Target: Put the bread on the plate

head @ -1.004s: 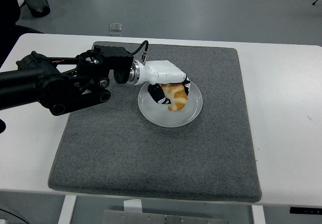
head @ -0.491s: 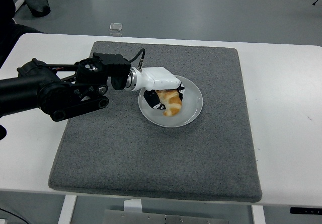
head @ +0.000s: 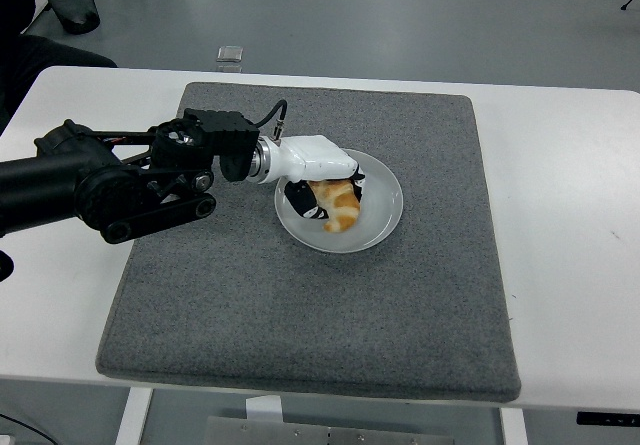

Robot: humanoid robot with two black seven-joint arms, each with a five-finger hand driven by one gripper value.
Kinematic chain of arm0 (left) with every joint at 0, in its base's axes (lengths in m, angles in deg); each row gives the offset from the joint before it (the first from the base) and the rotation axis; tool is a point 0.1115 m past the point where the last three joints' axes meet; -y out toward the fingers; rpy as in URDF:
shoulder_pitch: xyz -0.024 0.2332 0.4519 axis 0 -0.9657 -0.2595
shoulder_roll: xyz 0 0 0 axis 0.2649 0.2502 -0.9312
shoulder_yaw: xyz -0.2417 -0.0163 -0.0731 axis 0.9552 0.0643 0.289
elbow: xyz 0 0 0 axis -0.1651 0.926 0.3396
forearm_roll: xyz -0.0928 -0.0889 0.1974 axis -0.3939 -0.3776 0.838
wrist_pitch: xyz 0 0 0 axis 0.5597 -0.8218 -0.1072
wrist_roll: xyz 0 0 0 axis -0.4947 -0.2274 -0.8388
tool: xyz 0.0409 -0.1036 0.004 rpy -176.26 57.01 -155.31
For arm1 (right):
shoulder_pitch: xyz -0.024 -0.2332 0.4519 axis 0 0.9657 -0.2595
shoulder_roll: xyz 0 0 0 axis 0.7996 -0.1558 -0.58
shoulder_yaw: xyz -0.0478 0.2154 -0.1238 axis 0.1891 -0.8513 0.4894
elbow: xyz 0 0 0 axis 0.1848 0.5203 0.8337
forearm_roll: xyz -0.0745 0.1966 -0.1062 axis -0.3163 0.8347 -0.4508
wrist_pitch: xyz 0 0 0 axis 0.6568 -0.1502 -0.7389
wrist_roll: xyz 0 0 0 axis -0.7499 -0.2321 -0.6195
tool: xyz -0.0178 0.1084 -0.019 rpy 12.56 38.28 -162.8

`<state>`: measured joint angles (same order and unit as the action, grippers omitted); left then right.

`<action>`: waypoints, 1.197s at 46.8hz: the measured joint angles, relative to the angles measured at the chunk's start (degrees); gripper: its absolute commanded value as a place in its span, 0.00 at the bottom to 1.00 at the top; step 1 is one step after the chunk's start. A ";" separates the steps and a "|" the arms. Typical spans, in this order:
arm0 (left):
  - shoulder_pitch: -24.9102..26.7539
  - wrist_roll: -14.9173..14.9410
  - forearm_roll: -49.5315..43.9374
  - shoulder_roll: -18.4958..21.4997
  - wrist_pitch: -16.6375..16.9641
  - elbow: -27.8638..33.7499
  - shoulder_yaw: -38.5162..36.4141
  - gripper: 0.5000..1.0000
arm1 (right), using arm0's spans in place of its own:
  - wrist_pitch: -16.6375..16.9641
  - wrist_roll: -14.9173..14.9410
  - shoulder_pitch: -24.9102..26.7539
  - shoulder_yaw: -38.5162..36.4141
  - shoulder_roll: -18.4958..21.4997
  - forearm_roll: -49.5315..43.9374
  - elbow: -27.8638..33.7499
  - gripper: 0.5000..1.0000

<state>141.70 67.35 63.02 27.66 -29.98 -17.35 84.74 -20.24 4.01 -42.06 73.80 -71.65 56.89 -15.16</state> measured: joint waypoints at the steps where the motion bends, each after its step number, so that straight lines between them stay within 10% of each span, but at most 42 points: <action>1: 0.00 0.00 -0.06 0.00 0.00 -0.01 0.00 0.21 | 0.00 0.00 0.01 0.00 0.00 0.00 0.00 0.86; 11: -0.17 0.02 -0.56 0.00 0.00 -0.02 0.12 0.50 | 0.00 0.00 0.04 0.00 0.00 0.00 0.00 0.86; 14: -0.18 0.02 -0.80 0.00 0.00 0.00 0.18 0.78 | 0.00 0.00 -0.01 0.00 0.00 0.00 0.00 0.86; 20: -0.22 0.01 -1.09 0.00 -0.01 0.09 0.26 0.97 | 0.00 0.00 0.01 0.00 0.00 0.00 0.00 0.86; 56: 0.89 0.00 -7.32 0.50 -0.90 1.32 6.26 0.98 | 0.00 0.00 0.05 0.00 0.00 0.00 0.00 0.86</action>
<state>142.59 67.35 55.71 28.16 -30.88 -16.02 91.00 -20.24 4.00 -42.01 73.80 -71.65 56.89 -15.15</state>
